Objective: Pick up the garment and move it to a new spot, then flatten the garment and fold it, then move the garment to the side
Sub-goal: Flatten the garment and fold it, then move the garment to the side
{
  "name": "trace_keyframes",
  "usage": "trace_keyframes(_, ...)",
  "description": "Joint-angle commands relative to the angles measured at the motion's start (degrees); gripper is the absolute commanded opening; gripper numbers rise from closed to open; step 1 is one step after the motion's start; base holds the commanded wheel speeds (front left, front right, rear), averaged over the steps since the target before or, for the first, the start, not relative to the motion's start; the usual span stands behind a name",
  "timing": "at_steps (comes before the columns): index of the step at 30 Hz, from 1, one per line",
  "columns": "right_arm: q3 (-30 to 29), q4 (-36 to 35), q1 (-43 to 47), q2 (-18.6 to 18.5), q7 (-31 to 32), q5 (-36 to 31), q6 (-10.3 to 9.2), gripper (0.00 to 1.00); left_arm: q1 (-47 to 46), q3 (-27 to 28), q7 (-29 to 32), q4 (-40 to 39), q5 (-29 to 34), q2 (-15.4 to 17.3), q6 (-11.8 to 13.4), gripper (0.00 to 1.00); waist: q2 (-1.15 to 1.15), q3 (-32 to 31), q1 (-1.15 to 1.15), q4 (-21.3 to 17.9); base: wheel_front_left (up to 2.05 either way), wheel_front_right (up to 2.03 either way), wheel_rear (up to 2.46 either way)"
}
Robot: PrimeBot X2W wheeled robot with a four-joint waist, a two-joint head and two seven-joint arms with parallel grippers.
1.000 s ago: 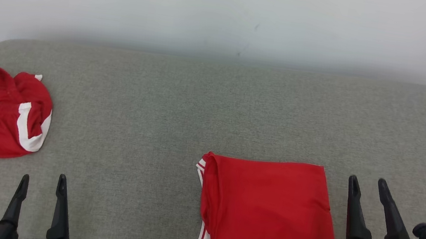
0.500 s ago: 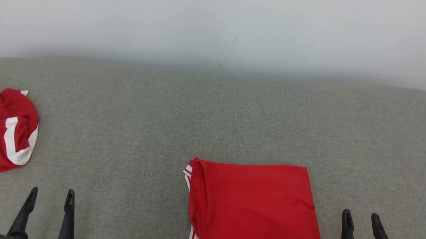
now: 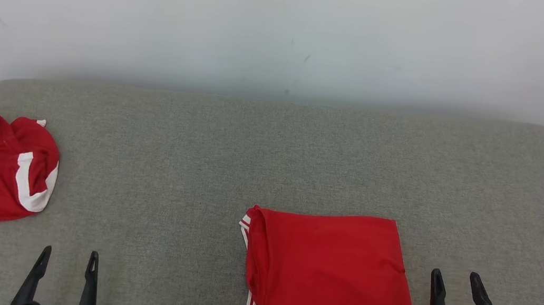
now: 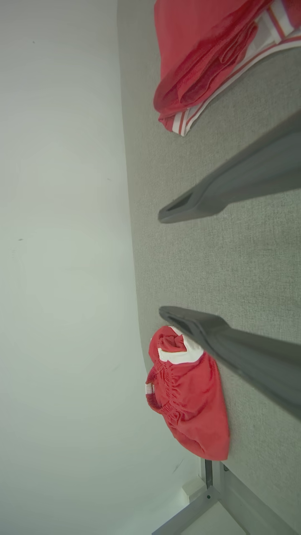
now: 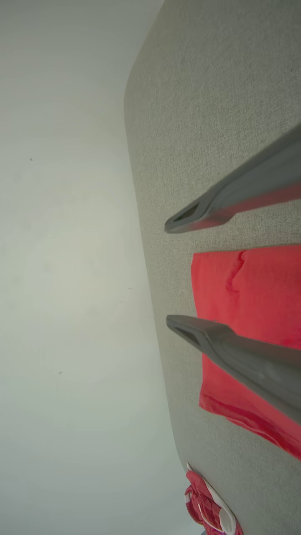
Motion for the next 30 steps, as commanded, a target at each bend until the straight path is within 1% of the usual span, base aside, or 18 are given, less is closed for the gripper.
trace_keyframes(1, -0.1, -0.3, 0.7, 0.4, -0.4, -0.8, -0.14, 1.00, 0.6, 0.1, -0.2, -0.3, 0.3, 0.4, 0.4, 1.00, 0.00, -0.1, 0.01, 0.2, 0.00, 0.00, 0.00)
trace_keyframes(16, -0.4, -1.3, 1.1, 1.5, 0.5, -2.9, -0.14, 1.00, 0.8, 0.3, -0.2, -0.1, 0.4, 1.3, 1.4, 1.00, 0.00, -0.4, 0.01, 0.4, 0.00, 0.00, 0.00)
trace_keyframes(30, -0.4, -1.6, 1.0, 1.3, 0.7, -3.2, -0.14, 1.00, 0.4, -0.2, -0.2, 0.5, -0.3, 1.7, 1.6, 1.00, 0.00, -0.6, 0.01, 0.4, 0.00, 0.00, 0.00)
